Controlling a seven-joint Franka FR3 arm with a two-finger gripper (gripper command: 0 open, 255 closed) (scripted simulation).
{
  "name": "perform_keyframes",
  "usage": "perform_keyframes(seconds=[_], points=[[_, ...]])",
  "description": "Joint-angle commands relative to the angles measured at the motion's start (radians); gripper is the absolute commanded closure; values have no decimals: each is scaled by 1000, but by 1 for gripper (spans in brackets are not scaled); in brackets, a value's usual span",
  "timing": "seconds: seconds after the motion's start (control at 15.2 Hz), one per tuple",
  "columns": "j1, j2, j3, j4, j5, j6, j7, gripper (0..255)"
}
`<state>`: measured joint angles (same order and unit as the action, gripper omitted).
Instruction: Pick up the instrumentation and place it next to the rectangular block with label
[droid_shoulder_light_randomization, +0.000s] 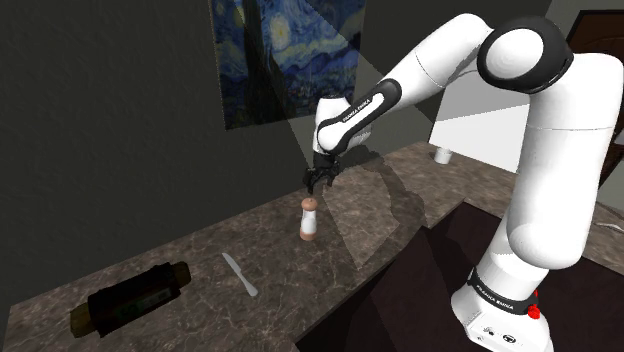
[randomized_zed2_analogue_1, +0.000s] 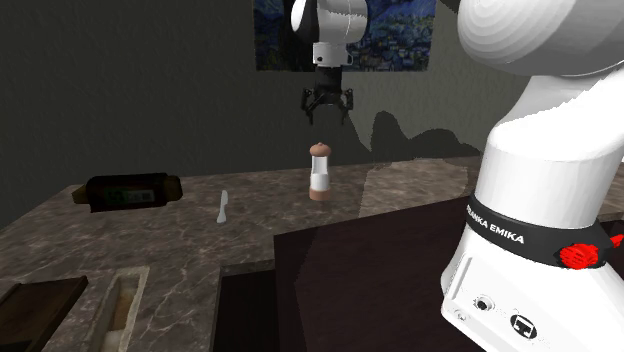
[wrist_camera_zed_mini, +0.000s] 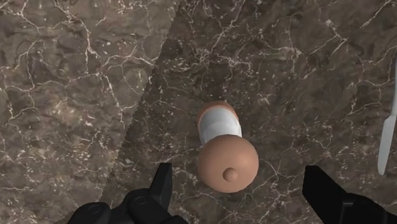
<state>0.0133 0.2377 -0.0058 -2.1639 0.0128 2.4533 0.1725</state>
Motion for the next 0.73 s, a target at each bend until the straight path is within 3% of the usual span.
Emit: perform_keyframes(seconds=[0.0, 0.26, 0.66], points=[[3, 75, -2, 59, -4, 21, 15, 0], [5, 232, -9, 196, -8, 51, 35, 0], [4, 294, -9, 212, -7, 97, 35, 0]])
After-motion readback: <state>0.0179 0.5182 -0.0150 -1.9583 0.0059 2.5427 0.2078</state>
